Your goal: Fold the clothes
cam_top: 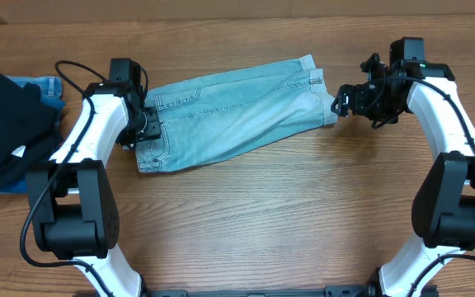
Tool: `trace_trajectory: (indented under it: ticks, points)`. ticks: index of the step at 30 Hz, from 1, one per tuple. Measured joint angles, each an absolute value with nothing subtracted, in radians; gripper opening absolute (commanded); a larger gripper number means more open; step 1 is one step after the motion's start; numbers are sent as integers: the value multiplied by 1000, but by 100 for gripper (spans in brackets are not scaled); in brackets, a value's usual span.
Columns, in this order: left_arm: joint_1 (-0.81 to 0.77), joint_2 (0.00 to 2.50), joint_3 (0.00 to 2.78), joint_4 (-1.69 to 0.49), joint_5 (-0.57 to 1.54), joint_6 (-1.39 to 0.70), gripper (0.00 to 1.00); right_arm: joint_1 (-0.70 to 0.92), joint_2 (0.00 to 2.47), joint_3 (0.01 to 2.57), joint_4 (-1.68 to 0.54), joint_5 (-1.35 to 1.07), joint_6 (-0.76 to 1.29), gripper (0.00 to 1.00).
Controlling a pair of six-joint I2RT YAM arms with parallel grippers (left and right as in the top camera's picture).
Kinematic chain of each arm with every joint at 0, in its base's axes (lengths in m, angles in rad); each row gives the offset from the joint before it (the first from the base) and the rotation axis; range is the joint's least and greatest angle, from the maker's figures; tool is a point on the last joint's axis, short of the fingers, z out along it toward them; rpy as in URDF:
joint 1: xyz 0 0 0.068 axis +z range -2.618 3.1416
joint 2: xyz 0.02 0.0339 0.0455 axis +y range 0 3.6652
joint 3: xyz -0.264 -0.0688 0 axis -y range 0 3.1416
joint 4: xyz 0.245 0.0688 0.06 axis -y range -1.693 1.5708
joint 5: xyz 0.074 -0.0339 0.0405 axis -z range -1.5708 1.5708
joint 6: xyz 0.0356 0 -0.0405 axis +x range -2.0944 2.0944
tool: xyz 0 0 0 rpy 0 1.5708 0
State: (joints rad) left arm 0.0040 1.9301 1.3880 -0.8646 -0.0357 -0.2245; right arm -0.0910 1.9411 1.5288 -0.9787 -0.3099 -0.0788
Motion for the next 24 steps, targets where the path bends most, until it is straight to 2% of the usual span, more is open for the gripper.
trace_trajectory:
  ticks: [1,9,14,19,24]
  points:
    - [4,1931,1387,-864,-29,-223,4,-91,1941,1529,-980,-310,-80,100]
    - [2,1897,1410,-858,23,-208,4,-91,1941,1529,-979,-310,-79,100]
    - [61,1792,1450,-754,15,-283,4,-91,1941,1529,-980,-310,-79,100]
    - [178,1846,1450,-637,-5,-366,4,-91,1941,1529,-981,-310,-80,100]
    - [176,1971,1450,-564,-16,-376,4,-91,1941,1529,-984,-310,-79,100]
